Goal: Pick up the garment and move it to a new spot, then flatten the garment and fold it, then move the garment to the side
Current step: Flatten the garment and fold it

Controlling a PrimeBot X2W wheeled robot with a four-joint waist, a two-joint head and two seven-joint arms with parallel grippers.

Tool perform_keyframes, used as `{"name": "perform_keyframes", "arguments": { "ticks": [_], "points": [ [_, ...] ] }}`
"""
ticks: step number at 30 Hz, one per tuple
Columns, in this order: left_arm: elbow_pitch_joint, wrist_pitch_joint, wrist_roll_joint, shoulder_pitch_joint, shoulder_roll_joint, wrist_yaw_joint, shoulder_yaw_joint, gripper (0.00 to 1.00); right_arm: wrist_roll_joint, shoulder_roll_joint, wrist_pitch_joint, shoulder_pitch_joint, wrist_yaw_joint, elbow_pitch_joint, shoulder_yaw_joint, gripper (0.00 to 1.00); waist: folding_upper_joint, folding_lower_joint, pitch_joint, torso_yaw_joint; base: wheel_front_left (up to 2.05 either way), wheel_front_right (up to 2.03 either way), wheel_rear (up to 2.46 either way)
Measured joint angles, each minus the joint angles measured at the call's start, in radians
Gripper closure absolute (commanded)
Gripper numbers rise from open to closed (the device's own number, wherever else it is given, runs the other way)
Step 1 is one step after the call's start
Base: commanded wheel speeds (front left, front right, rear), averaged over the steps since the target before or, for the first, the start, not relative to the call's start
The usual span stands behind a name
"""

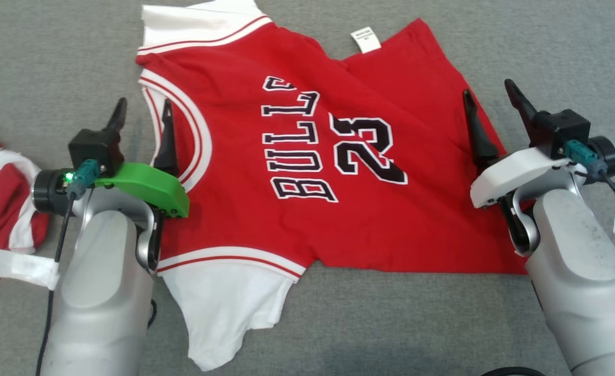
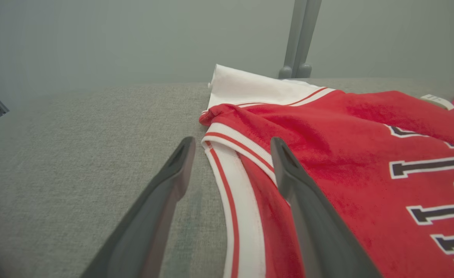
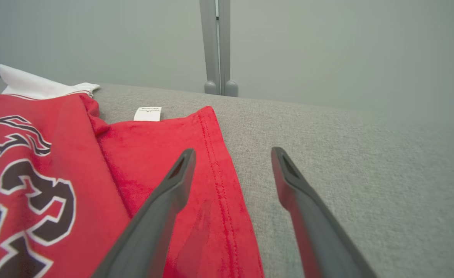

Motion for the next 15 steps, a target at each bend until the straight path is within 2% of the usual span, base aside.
{"name": "perform_keyframes", "arguments": {
  "ticks": [3, 7, 9, 15],
  "points": [
    [-0.057, 0.000, -0.002, 0.047, -0.026, -0.007, -0.005, 0.00, -0.004, -0.030, 0.000, -0.062, 0.000, 0.073, 0.018, 0.00, 0.0000, 0.0000, -0.010, 0.050, 0.00, 0.00, 0.00],
    [-0.118, 0.000, -0.007, 0.094, -0.036, -0.006, -0.007, 0.00, -0.020, -0.064, 0.000, -0.129, 0.000, 0.151, 0.039, 0.00, 0.0000, 0.0000, -0.015, 0.100, 0.00, 0.00, 0.00],
    [-0.168, 0.000, -0.031, 0.137, -0.041, -0.006, -0.020, 0.00, -0.027, -0.087, 0.000, -0.190, 0.000, 0.229, 0.034, 0.00, 0.0000, 0.0000, -0.016, 0.148, 0.00, 0.00, 0.00],
    [-0.235, 0.000, -0.090, 0.189, -0.043, 0.008, -0.099, 0.00, -0.044, -0.120, 0.000, -0.276, 0.000, 0.356, 0.005, 0.00, 0.0000, 0.0000, -0.008, 0.220, 0.00, 0.00, 0.00]
  ]
}}
